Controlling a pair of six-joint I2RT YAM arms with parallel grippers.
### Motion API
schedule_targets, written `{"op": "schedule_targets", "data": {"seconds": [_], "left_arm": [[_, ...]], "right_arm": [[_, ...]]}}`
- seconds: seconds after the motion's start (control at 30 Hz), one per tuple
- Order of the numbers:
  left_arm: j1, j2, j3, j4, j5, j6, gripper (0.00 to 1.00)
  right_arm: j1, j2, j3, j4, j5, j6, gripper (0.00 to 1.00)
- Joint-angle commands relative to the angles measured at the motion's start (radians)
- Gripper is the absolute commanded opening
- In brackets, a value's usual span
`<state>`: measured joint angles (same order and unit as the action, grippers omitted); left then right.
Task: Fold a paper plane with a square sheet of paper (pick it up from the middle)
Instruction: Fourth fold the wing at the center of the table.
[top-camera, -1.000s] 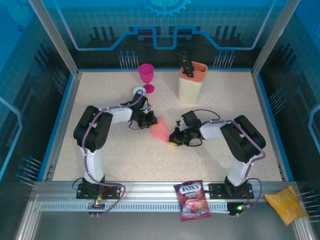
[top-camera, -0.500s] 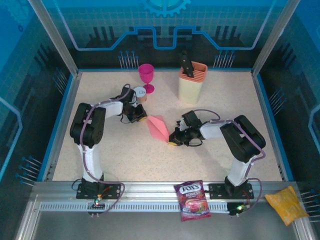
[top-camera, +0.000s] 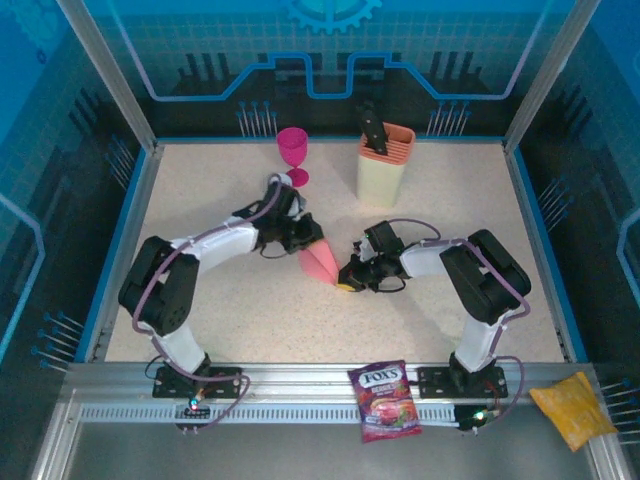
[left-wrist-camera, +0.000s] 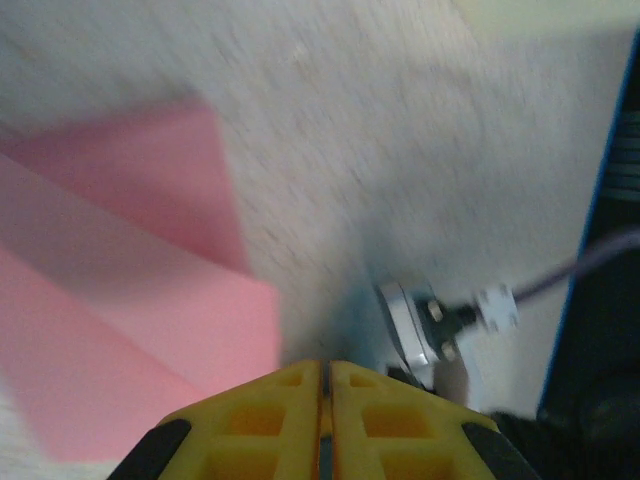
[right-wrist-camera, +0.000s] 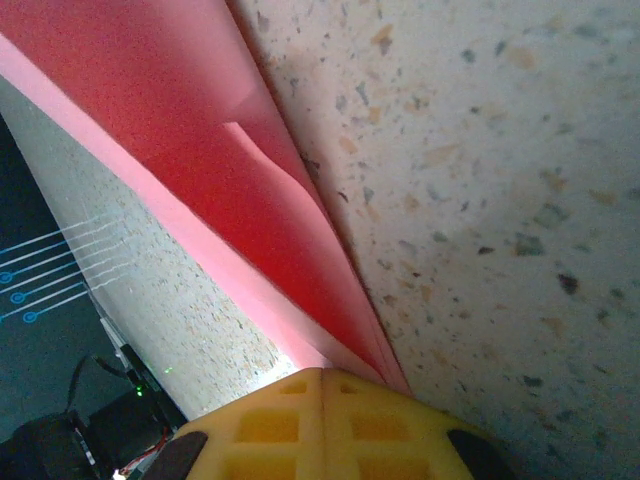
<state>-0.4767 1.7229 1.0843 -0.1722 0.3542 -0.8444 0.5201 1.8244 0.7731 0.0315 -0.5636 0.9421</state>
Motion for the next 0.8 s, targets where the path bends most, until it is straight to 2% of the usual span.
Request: {"op": "schedule_targets", "data": {"seconds": [0.0,0.17,0.77], "left_arm": [[-0.040,0.035,-0.028,0.050,0.041,-0.087,0.13],[-0.082,0.078,-0.040,0.072,0.034,-0.095,0.12],[-0.108,0.150,-0.083,0.134,0.050,-0.145,0.08]], "right_arm": [[-0.002,0.176,-0.104,-0.241,0.240,-0.005,0.00],[-0.002,0.188,-0.100,-0.239,0.237,-0.003,0.00],[-0.002,0.213,-0.073,-0.251,0.222,0.000,0.00]]}}
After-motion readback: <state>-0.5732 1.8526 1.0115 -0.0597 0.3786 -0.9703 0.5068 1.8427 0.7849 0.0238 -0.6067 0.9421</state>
